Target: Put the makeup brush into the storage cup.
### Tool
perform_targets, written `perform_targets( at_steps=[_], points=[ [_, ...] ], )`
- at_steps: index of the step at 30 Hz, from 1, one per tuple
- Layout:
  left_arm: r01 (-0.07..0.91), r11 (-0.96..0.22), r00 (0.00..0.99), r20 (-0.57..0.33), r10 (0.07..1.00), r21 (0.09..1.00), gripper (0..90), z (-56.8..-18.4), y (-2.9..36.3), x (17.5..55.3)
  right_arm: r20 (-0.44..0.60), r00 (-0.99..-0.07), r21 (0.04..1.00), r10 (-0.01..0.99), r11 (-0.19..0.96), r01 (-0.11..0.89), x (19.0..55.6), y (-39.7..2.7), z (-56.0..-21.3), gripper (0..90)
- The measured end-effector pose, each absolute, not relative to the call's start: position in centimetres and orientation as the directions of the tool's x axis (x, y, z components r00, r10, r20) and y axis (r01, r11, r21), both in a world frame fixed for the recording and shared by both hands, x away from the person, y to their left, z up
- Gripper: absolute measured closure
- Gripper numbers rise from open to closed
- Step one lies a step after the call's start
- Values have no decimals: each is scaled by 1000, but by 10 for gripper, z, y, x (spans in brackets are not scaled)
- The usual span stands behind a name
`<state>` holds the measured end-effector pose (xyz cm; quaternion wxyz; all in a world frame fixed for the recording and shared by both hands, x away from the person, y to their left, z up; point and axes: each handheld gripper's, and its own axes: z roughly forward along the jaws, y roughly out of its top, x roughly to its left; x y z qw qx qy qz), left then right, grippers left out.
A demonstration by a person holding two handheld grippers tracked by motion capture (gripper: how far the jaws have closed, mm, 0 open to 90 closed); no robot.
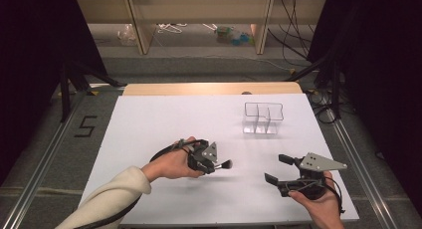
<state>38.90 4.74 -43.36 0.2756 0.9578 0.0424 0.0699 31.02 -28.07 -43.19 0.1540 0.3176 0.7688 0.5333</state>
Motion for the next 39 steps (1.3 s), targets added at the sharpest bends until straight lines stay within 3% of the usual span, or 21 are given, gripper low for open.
perform_targets(
  at_steps=[6,22,39],
  points=[
    [73,-762,974,118,193,644,779,-428,59,382,92,-750,921,654,230,314,311,-281,-433,168],
    [170,-573,931,60,360,802,779,-427,82,370,117,-746,913,655,224,340,310,-280,-433,168],
    [228,-426,894,-15,448,876,778,-426,85,367,96,-744,917,661,232,324,311,-281,-433,169]
  ],
)
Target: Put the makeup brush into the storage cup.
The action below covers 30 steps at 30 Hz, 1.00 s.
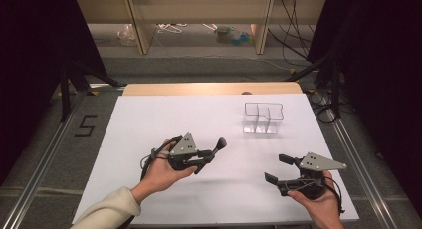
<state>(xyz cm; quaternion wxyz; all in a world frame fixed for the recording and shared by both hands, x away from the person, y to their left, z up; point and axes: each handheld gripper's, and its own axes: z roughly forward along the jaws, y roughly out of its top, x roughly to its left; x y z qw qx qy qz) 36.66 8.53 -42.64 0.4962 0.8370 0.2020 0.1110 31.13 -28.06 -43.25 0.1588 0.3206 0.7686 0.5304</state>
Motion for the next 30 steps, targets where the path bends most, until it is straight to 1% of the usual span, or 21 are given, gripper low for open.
perform_targets(
  at_steps=[3,4,5,7,9,10,11,12,13,15,16,17,19,20,21,23,24,26,30],
  points=[
    [228,-405,891,-22,454,885,778,-426,85,367,100,-739,914,666,232,332,311,-280,-432,168],
    [241,-386,889,-43,457,891,778,-426,85,366,124,-738,913,663,215,346,310,-278,-432,169],
    [239,-383,886,-39,461,892,778,-426,85,366,112,-735,908,669,231,349,310,-279,-431,169],
    [233,-367,885,-40,463,901,778,-425,85,366,100,-744,921,661,222,321,312,-277,-432,168],
    [236,-359,887,-49,460,903,778,-425,85,366,107,-742,918,662,221,330,311,-276,-432,168],
    [246,-342,881,-61,469,907,778,-425,85,366,92,-736,910,670,244,336,311,-276,-430,167],
    [238,-337,879,-55,474,911,778,-425,85,366,95,-736,911,670,239,336,311,-275,-429,166],
    [238,-337,879,-55,474,911,778,-425,85,366,108,-733,908,672,234,347,310,-274,-429,165],
    [239,-317,877,-64,476,918,778,-425,84,366,138,-740,915,658,201,350,311,-271,-430,163],
    [254,-295,870,-84,487,921,778,-425,84,365,105,-741,923,663,211,320,312,-270,-430,163],
    [239,-300,874,-70,481,923,778,-424,85,366,127,-741,915,660,210,345,311,-269,-429,163],
    [244,-287,872,-79,484,926,778,-424,85,366,111,-740,923,664,208,325,312,-267,-430,164],
    [251,-274,868,-91,489,928,777,-424,84,365,108,-734,915,670,223,337,311,-266,-429,164],
    [258,-262,867,-103,487,930,778,-424,84,365,91,-736,925,671,217,313,312,-265,-429,165],
    [250,-261,868,-96,488,932,778,-424,85,366,110,-740,924,663,205,321,312,-263,-429,166],
    [254,-249,864,-104,493,935,778,-424,84,366,114,-734,924,669,201,326,311,-262,-428,168],
    [254,-245,863,-105,494,935,777,-424,84,366,106,-738,930,666,196,310,313,-261,-428,168],
    [254,-236,862,-109,496,938,777,-424,84,365,130,-735,928,666,180,327,312,-259,-428,169],
    [258,-220,857,-118,502,941,778,-424,83,365,133,-737,926,663,181,330,312,-256,-427,171]
  ],
)
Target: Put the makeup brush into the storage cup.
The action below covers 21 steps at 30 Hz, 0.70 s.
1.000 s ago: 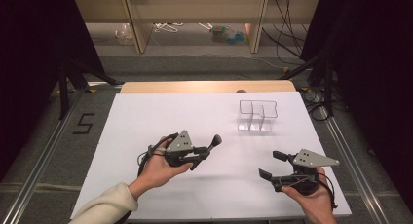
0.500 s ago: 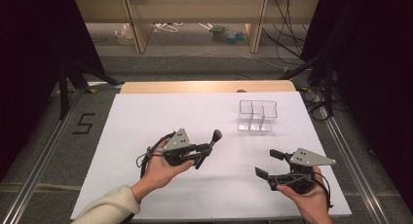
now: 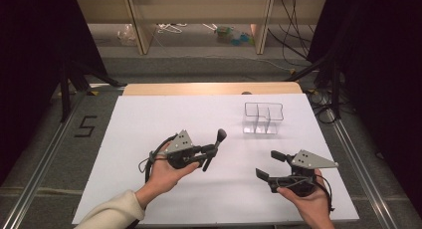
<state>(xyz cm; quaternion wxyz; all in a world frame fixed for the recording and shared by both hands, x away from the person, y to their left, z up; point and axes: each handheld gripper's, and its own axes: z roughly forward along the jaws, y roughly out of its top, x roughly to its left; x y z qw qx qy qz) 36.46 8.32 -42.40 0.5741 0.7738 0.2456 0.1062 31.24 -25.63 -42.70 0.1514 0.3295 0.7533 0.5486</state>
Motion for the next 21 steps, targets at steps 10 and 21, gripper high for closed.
perform_targets(
  at_steps=[10,21],
  points=[
    [249,-199,854,-119,506,948,777,-423,83,364,118,-743,930,659,189,315,313,-246,-425,177],
    [244,-184,847,-116,519,952,777,-423,82,362,139,-754,934,642,168,315,316,-236,-424,182]
  ],
)
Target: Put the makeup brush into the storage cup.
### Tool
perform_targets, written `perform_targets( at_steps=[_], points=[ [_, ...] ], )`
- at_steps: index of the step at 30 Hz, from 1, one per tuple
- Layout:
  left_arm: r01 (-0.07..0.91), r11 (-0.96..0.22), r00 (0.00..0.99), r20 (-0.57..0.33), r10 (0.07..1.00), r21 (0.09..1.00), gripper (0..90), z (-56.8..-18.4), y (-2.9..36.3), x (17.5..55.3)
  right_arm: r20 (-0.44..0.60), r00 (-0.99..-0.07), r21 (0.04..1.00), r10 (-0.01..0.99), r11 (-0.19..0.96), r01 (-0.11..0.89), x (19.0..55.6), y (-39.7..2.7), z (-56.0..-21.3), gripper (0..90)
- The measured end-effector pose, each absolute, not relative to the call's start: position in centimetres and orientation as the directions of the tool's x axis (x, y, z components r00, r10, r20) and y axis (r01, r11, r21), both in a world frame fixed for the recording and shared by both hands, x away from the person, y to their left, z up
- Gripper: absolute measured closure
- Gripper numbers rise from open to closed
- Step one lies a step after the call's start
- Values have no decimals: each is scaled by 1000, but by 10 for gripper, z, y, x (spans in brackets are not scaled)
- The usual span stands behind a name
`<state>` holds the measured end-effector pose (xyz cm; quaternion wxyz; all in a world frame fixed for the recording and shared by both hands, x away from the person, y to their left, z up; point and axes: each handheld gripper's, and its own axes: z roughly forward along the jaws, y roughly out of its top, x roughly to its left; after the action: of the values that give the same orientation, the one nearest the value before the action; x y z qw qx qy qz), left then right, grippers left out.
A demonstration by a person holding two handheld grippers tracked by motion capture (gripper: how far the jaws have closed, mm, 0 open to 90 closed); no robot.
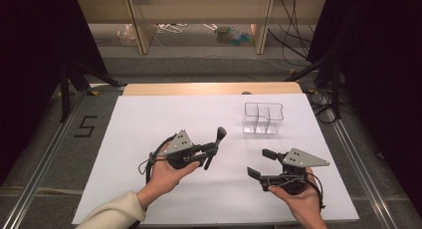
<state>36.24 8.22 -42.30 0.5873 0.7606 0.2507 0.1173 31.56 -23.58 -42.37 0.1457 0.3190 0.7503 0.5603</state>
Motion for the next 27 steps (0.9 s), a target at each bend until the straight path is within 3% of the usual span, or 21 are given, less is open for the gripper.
perform_targets(
  at_steps=[27],
  points=[
    [211,-169,845,-93,527,963,777,-425,76,359,176,-765,941,620,121,315,325,-216,-419,194]
  ],
)
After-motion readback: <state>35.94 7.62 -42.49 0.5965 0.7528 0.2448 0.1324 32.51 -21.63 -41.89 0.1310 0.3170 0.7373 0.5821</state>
